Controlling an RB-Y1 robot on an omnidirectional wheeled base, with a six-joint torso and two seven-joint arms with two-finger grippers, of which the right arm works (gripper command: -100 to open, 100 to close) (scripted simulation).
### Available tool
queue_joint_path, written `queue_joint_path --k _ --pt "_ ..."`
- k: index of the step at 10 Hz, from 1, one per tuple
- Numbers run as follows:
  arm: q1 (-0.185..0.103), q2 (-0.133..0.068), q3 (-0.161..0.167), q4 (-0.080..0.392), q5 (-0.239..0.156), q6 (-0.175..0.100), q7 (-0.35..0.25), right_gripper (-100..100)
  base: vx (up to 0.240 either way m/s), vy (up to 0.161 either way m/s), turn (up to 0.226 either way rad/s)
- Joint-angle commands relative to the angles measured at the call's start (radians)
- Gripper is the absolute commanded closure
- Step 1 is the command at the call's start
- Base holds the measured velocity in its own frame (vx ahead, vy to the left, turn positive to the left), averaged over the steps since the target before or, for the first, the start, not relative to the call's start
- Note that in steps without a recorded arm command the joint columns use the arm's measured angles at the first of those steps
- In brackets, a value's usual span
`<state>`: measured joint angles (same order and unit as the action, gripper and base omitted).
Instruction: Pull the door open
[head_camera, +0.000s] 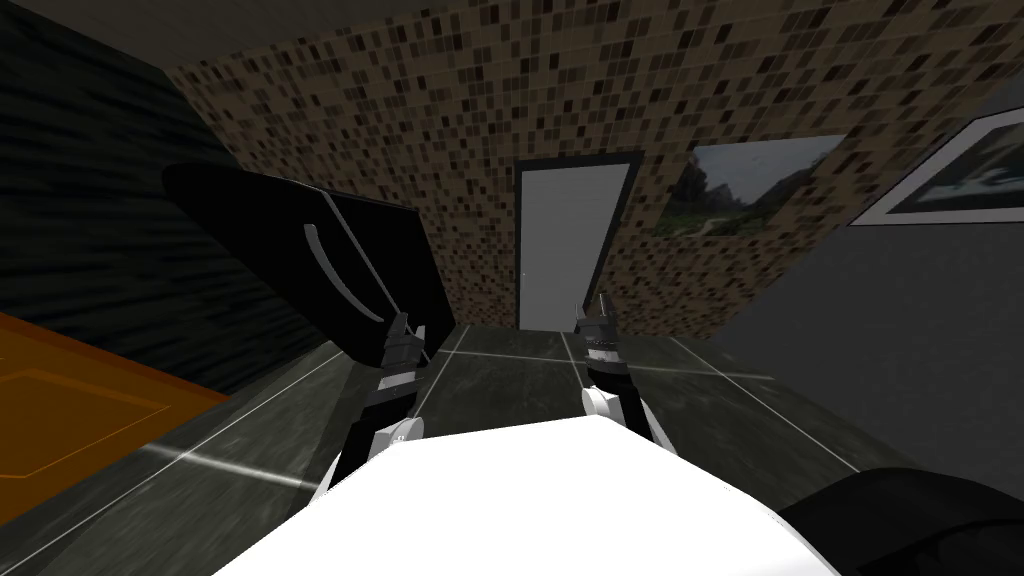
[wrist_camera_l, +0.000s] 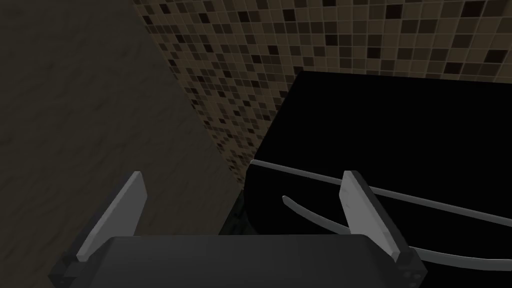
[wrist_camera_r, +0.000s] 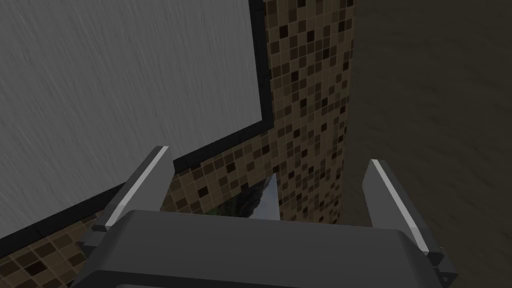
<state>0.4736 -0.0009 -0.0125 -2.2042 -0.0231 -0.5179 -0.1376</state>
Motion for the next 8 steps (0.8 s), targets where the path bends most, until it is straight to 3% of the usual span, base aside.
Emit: queue_joint_path --k 1,8 --pt "-0.01 -0.01 -0.001 0.03 -0.016 -0.007 -0.021 -100 0.067 0.011 0.084" --pt "-0.063 -0.044 -0.004 0.183 -0.097 -0.044 -0.13 -100 0.14 -0.009 0.065"
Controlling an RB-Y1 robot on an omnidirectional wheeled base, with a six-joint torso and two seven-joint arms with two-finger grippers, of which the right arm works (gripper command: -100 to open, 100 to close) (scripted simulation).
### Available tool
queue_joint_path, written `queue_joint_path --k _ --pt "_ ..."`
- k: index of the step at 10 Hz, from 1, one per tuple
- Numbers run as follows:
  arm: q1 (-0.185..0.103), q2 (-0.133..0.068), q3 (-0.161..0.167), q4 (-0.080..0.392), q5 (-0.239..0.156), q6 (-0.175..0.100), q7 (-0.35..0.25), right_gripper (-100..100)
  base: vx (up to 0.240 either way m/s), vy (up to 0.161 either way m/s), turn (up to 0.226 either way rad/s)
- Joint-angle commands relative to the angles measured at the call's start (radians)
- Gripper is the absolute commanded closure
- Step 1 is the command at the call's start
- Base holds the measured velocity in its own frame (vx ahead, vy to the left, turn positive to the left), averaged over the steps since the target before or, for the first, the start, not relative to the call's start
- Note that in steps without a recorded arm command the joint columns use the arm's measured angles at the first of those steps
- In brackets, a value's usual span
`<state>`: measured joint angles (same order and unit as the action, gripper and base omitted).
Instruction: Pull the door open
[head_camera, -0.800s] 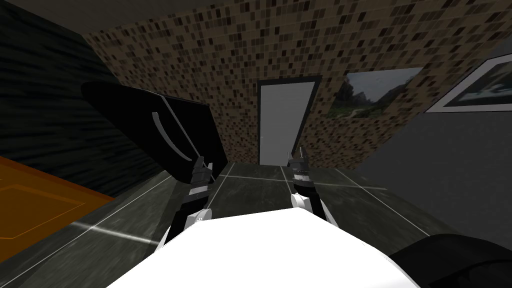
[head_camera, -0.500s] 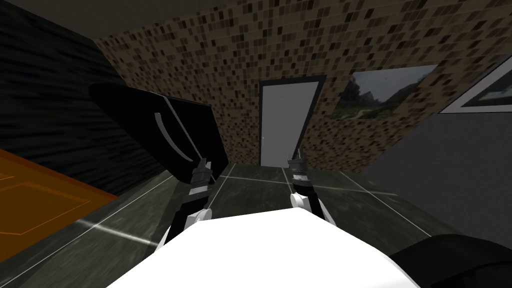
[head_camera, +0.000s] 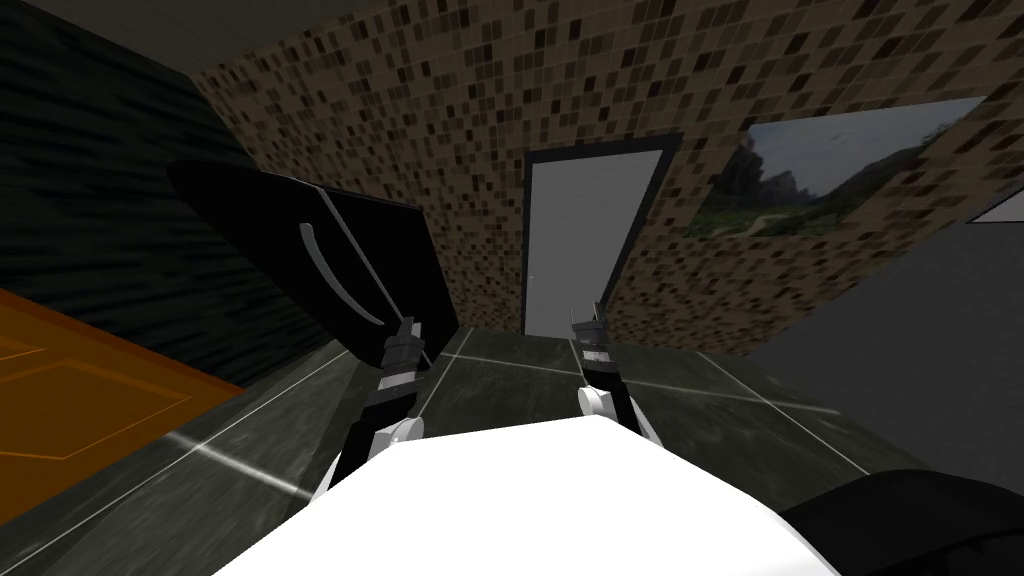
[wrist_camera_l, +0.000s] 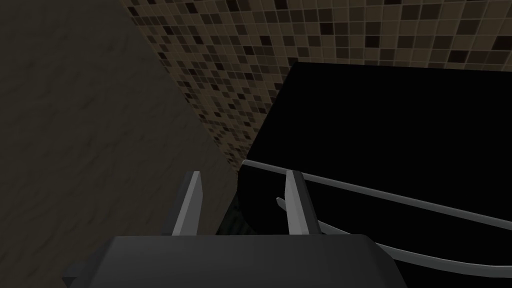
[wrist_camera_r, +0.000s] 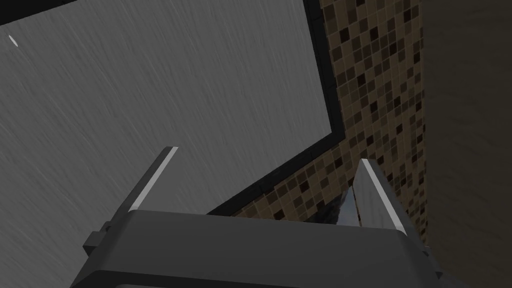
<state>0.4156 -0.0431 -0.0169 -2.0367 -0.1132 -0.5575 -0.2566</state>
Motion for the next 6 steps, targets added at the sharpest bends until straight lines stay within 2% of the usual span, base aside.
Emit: queue_joint_path --k 1,6 --pt "-0.011 -0.005 0.0 0.033 -0.016 -0.009 -0.023 -100 0.113 -0.006 0.057" --pt "-0.044 -0.02 -0.003 0.128 -0.066 -0.031 -0.09 -100 0.089 -0.008 0.057"
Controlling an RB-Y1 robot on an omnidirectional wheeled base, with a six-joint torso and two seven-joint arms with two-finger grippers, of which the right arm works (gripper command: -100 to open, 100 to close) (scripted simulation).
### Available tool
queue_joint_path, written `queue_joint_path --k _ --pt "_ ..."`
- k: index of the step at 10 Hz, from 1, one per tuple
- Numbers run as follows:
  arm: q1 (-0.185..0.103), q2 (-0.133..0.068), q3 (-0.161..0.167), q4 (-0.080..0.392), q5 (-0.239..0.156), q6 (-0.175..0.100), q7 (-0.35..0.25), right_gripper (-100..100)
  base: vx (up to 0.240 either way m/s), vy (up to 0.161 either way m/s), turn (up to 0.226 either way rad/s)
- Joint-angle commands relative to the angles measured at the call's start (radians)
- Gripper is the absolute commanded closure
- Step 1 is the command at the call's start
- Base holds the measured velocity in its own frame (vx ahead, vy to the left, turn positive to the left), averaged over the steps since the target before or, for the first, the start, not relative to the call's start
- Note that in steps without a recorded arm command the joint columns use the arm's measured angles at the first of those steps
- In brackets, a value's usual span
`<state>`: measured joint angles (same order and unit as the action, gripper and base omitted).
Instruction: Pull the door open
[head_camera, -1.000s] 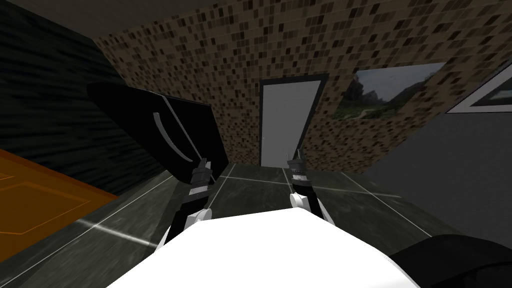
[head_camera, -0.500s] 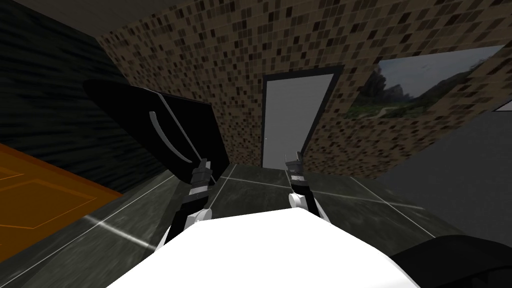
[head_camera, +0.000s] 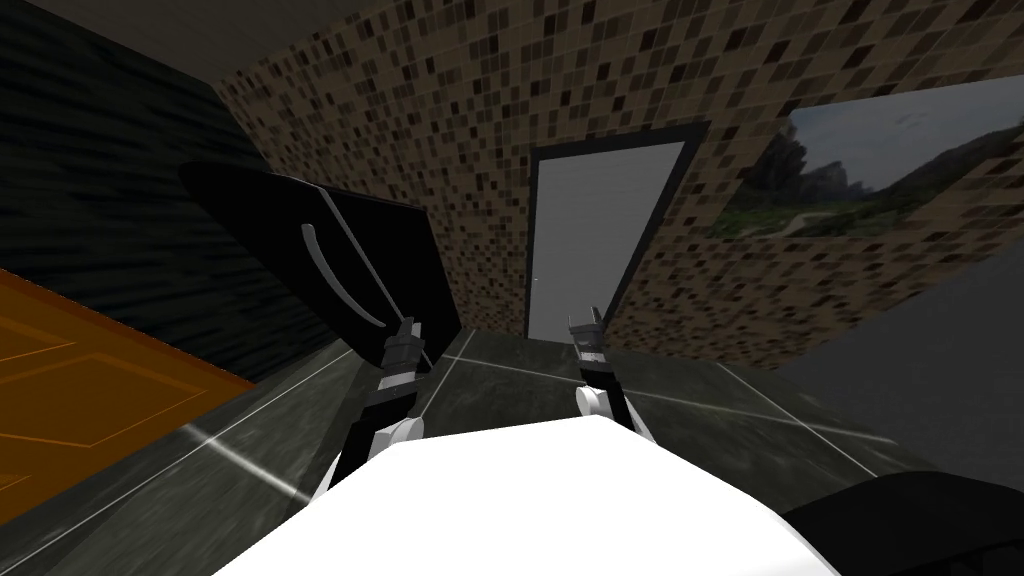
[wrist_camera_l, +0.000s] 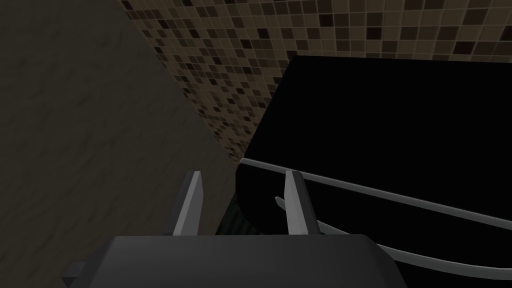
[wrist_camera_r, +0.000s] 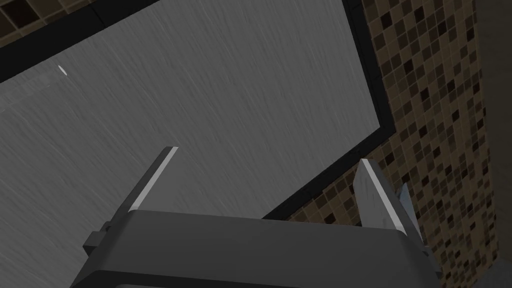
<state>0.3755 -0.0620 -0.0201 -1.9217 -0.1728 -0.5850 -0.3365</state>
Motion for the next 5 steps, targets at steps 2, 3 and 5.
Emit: queue_joint_path --k 2,3,5 --pt "-0.017 -0.007 0.0 0.053 -0.028 -0.013 -0.039 -100 0.095 -0.006 0.051" --pt "-0.025 -0.009 -0.001 0.074 -0.039 -0.019 -0.054 -100 0.106 -0.015 0.064" --pt "-0.04 -0.014 -0.002 0.119 -0.062 -0.029 -0.085 -100 0.115 -0.02 0.071"
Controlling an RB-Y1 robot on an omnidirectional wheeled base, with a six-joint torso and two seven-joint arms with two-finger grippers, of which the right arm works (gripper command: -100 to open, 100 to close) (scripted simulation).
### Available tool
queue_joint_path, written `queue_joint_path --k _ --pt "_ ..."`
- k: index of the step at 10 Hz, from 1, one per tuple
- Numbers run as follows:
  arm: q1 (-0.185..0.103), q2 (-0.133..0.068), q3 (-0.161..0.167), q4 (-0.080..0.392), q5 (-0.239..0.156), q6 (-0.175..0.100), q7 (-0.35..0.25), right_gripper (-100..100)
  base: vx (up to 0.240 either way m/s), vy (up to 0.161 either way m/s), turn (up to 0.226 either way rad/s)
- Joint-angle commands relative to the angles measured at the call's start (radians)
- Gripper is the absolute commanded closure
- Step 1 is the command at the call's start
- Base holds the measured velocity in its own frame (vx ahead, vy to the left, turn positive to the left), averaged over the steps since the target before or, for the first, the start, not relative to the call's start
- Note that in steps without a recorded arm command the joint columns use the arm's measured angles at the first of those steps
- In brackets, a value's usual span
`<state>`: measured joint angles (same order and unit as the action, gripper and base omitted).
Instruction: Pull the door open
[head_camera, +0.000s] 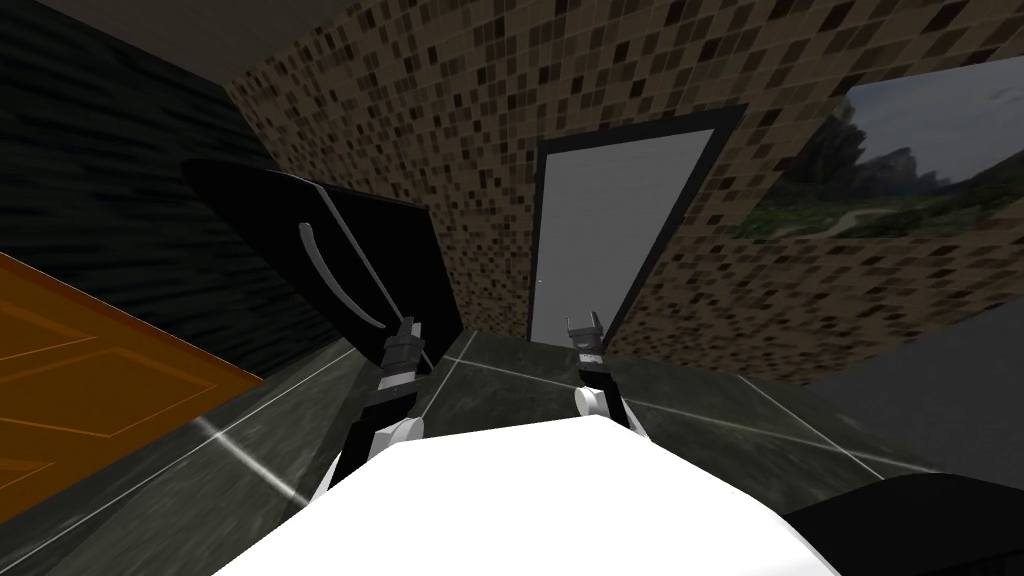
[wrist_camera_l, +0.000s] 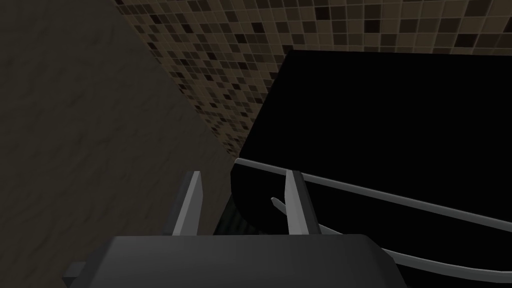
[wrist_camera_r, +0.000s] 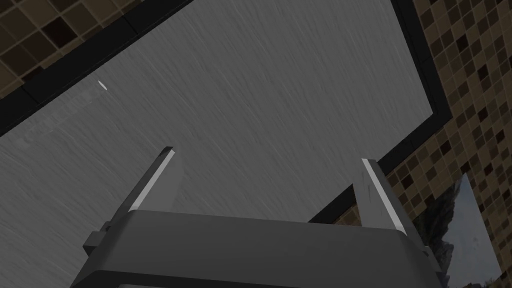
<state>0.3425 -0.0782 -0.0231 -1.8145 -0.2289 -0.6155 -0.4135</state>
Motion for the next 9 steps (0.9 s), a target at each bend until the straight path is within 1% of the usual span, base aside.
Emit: queue_joint_path --k 1,9 --pt "-0.015 0.0 0.001 0.034 -0.018 -0.004 -0.024 -100 0.082 -0.019 0.055" --pt "-0.079 -0.016 -0.004 0.221 -0.117 -0.049 -0.157 -100 0.096 -0.017 0.07"
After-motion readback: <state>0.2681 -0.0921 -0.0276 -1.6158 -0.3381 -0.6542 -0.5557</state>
